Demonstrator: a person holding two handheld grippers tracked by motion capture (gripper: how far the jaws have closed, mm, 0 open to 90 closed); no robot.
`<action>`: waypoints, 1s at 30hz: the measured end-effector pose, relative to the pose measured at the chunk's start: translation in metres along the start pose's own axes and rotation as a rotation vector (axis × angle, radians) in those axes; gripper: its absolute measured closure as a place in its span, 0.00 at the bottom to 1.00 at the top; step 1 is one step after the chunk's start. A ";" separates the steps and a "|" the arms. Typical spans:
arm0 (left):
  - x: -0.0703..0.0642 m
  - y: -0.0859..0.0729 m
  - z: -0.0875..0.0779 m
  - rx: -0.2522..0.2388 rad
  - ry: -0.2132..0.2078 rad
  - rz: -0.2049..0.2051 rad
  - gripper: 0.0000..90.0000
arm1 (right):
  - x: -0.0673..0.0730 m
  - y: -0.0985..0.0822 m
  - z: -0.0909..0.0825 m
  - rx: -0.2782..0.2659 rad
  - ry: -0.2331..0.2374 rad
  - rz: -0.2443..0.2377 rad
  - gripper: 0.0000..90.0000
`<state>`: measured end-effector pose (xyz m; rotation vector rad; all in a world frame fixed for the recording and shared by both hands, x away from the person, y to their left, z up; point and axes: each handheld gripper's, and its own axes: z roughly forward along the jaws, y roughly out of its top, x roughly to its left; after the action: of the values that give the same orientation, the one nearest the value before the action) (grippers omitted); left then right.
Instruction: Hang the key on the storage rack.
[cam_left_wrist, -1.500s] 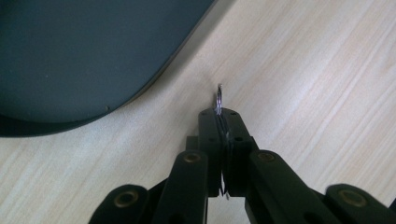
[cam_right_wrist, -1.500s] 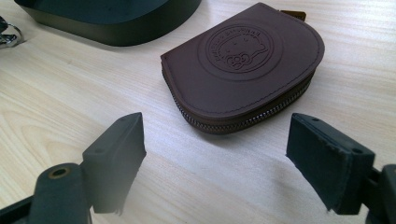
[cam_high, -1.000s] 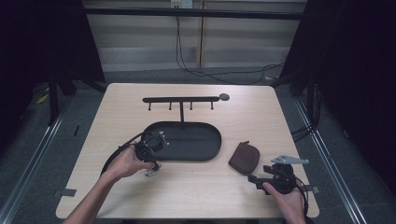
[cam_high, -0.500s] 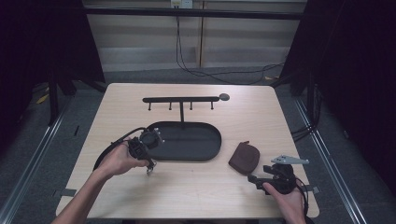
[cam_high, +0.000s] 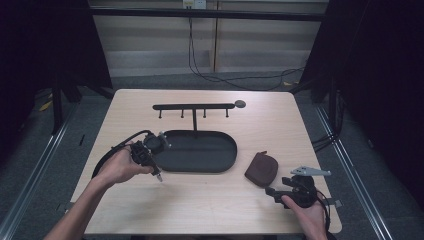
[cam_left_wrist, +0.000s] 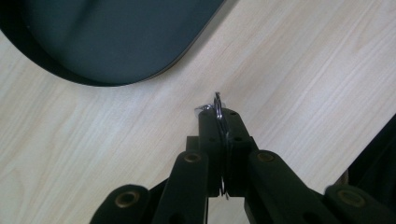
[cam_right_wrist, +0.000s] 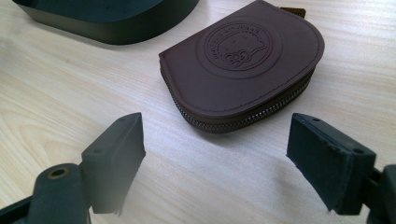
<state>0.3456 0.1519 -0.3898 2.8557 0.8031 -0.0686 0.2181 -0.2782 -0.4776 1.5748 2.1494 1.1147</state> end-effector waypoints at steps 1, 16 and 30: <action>0.000 0.000 -0.002 -0.004 -0.003 -0.002 0.99 | 0.000 0.000 0.000 0.002 0.001 0.000 0.21; 0.002 0.003 -0.021 0.015 0.001 0.027 0.99 | 0.000 0.000 0.000 0.000 0.000 0.000 0.21; 0.006 0.005 -0.034 -0.001 0.025 -0.006 0.99 | 0.000 0.000 0.000 0.004 0.003 0.000 0.21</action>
<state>0.3537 0.1571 -0.3564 2.8591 0.8159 -0.0341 0.2182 -0.2781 -0.4776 1.5755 2.1545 1.1144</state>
